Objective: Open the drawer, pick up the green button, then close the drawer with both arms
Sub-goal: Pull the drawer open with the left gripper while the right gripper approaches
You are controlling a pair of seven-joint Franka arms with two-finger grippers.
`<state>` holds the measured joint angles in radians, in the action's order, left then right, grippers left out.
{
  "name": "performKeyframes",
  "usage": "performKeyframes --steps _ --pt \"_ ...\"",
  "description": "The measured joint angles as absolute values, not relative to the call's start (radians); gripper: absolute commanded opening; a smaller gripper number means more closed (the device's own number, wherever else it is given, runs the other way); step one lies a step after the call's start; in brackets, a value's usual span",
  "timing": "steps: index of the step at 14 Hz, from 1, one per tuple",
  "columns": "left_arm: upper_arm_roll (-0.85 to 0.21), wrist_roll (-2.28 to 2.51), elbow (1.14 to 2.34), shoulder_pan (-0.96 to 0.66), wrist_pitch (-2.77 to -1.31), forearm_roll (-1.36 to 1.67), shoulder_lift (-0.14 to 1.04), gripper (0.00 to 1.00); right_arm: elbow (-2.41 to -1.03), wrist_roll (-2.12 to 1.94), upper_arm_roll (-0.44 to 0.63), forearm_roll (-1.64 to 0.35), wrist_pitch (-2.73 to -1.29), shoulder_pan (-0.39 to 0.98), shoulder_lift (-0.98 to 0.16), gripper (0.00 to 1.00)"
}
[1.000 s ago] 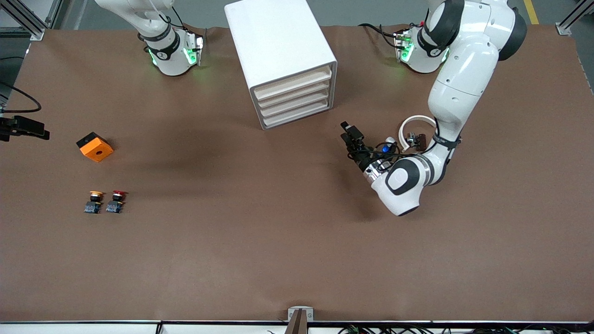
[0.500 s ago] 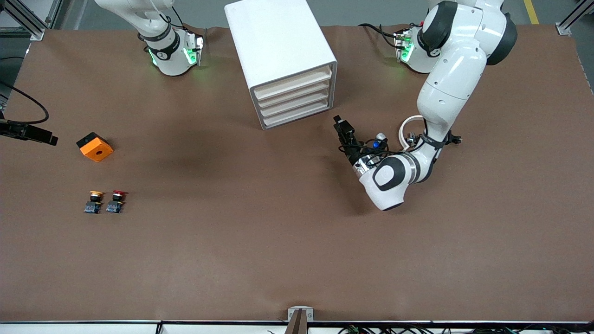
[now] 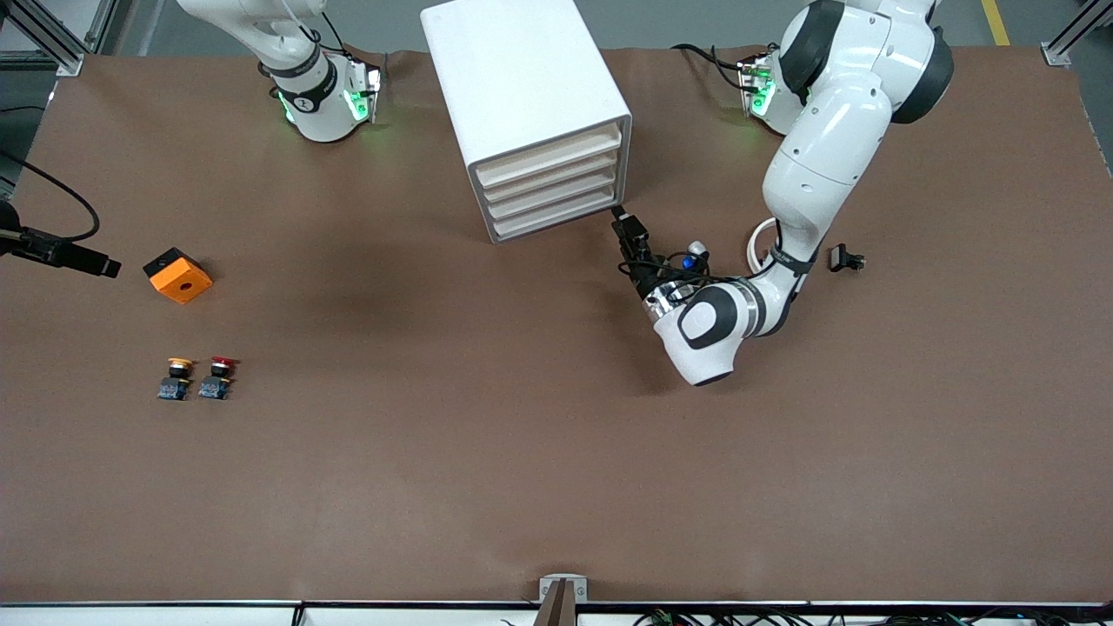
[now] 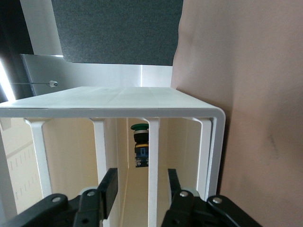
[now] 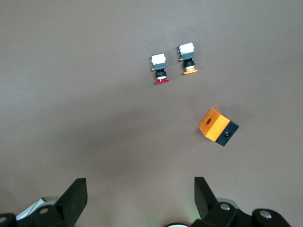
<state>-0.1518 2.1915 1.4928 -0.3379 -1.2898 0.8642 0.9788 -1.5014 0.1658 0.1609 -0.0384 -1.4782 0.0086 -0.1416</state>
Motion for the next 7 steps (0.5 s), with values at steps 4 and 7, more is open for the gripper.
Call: performKeyframes --steps 4,7 --pt "-0.152 2.191 1.493 -0.375 -1.289 0.874 0.982 0.5 -1.501 0.242 0.16 -0.039 -1.476 0.031 -0.141 1.0" --pt "-0.152 2.191 1.495 -0.396 -1.289 0.876 0.986 0.5 -1.501 0.324 0.157 -0.043 -1.478 0.07 -0.141 1.0"
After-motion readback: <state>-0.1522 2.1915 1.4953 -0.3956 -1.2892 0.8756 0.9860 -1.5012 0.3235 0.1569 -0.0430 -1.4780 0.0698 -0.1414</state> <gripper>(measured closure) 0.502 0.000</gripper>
